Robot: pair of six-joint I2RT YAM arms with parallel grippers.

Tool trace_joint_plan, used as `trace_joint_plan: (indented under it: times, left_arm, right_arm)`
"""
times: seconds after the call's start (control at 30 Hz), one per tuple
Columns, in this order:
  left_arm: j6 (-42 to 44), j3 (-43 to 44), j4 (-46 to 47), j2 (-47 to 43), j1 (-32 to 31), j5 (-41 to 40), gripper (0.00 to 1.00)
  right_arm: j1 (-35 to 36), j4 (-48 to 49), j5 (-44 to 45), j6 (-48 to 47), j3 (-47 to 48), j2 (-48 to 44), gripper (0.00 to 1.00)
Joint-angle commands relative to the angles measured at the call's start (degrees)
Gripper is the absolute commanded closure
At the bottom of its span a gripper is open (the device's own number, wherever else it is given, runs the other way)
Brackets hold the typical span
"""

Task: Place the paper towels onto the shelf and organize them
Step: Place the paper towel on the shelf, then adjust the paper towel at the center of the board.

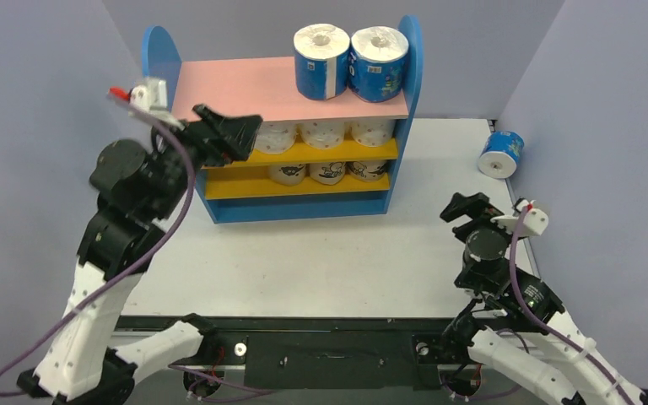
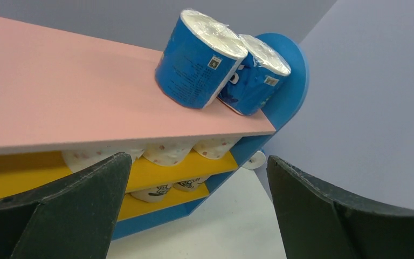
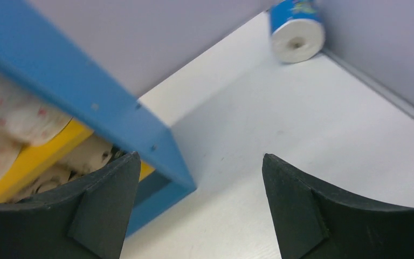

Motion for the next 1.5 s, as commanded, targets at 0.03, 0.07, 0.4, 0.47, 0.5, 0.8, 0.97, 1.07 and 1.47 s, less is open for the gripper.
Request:
trace_joint_plan:
  times: [0.03, 0.07, 0.4, 0.47, 0.5, 0.8, 0.97, 1.07, 1.47]
  left_arm:
    - [0.1, -16.2, 10.1, -13.4, 0.1, 0.8, 0.04]
    - [-0.1, -17.7, 9.6, -14.5, 0.0, 1.1, 0.04]
    - [-2.6, -37.0, 6.4, -27.9, 0.0, 2.3, 0.04]
    - [-3.0, -39.0, 5.1, -29.5, 0.1, 2.2, 0.04]
    - [-3.2, -39.4, 4.6, -30.1, 0.1, 1.9, 0.04]
    - [-3.7, -45.4, 1.4, -35.2, 0.1, 0.7, 0.04]
    - [-2.5, -46.1, 0.3, -36.9, 0.1, -0.2, 0.04]
    - [-1.0, -44.8, -1.2, -37.0, 0.1, -1.1, 0.04]
    - [3.0, -48.6, 1.2, -41.1, 0.0, -6.2, 0.04]
  right_arm:
    - [-21.1, -2.6, -7.1, 1.7, 2.9, 4.2, 0.21]
    - [-25.7, -1.5, -11.7, 2.0, 3.0, 5.2, 0.21]
    - [-57.2, 29.2, -37.5, 20.7, -8.7, 19.5, 0.18]
    - [-58.0, 31.6, -38.5, 23.8, -7.1, 24.1, 0.17]
    - [-58.3, 32.0, -38.4, 24.1, -6.1, 25.4, 0.17]
    - [-67.1, 62.2, -44.6, 36.2, -9.8, 45.9, 0.22]
    - [-72.3, 72.7, -57.4, 38.0, -4.6, 59.6, 0.25]
    - [-74.3, 74.1, -61.0, 35.2, -1.1, 65.0, 0.21]
    - [-76.1, 75.6, -63.4, 30.9, 9.1, 76.1, 0.15]
